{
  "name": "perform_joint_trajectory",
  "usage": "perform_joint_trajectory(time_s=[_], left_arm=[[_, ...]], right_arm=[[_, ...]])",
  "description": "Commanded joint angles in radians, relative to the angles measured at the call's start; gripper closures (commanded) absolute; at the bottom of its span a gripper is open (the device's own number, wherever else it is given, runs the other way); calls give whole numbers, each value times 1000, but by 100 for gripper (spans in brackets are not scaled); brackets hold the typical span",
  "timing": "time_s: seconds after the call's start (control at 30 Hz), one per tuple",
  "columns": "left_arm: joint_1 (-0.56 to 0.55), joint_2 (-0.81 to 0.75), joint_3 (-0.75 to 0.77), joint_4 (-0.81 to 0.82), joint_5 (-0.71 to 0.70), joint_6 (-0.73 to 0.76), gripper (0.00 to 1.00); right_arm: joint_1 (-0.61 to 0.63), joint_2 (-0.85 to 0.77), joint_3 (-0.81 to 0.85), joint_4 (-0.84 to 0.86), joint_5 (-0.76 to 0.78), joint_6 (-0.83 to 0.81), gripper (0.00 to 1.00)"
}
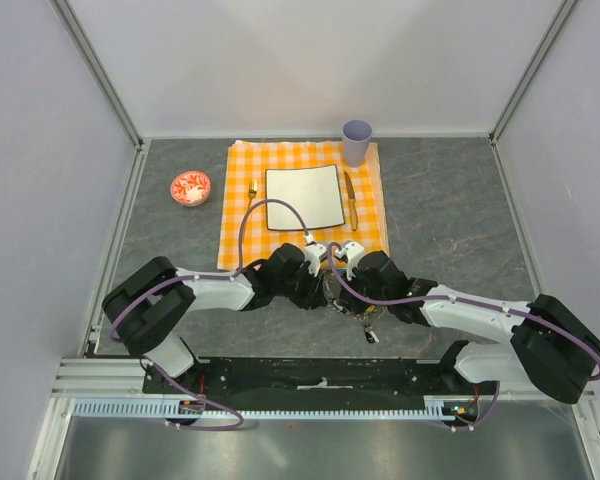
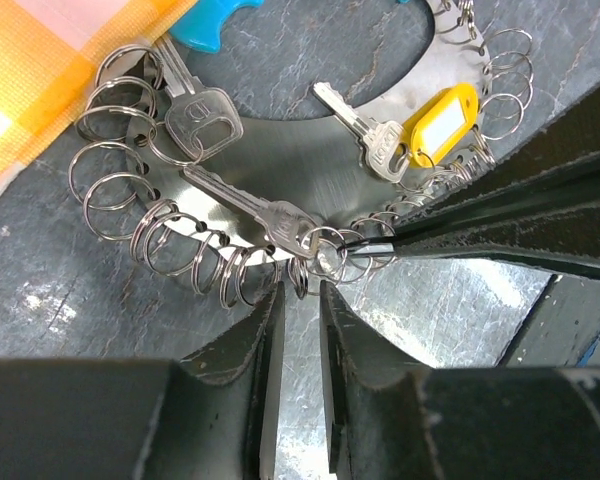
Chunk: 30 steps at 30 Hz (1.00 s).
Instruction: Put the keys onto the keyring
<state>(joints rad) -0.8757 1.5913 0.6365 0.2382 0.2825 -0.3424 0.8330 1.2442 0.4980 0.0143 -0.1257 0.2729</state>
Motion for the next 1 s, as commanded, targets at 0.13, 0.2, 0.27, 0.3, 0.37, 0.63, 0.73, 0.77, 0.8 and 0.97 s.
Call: perform_joint_trajectory(time_s=[0.13, 0.2, 0.27, 0.3, 0.37, 0.63, 0.73, 0.77, 0.8, 0.97], left_arm=[[-2, 24, 52, -19, 12, 59, 89], [-2, 16, 49, -25, 9, 63, 95], [-3, -2, 40, -27, -2, 65, 98], [-3, -11, 35, -25, -5, 68, 98], [-3, -40, 16, -14, -22, 69, 98], [-2, -148, -89, 131, -39, 69, 98], [-3, -185, -127, 190, -40, 69, 98], [-3, -197, -147, 206, -46, 69, 98], [-2, -208, -156, 216, -49, 69, 98], [0, -260, -192, 246, -100, 71, 98]], right_arm=[[-3, -6, 33, 38, 5, -8, 89], [-3, -8, 34, 35, 9, -8, 90], [-3, -11, 39, 23, 32, -14, 94], [-3, -14, 40, 16, 40, -15, 95], [-3, -19, 47, -2, 61, -27, 100], [-20, -25, 60, -60, 74, -40, 100], [-20, -23, 76, -86, 72, -44, 100], [-20, -23, 79, -103, 72, -47, 100], [-20, -25, 86, -112, 70, -52, 100], [-25, -37, 108, -198, 54, -66, 100]])
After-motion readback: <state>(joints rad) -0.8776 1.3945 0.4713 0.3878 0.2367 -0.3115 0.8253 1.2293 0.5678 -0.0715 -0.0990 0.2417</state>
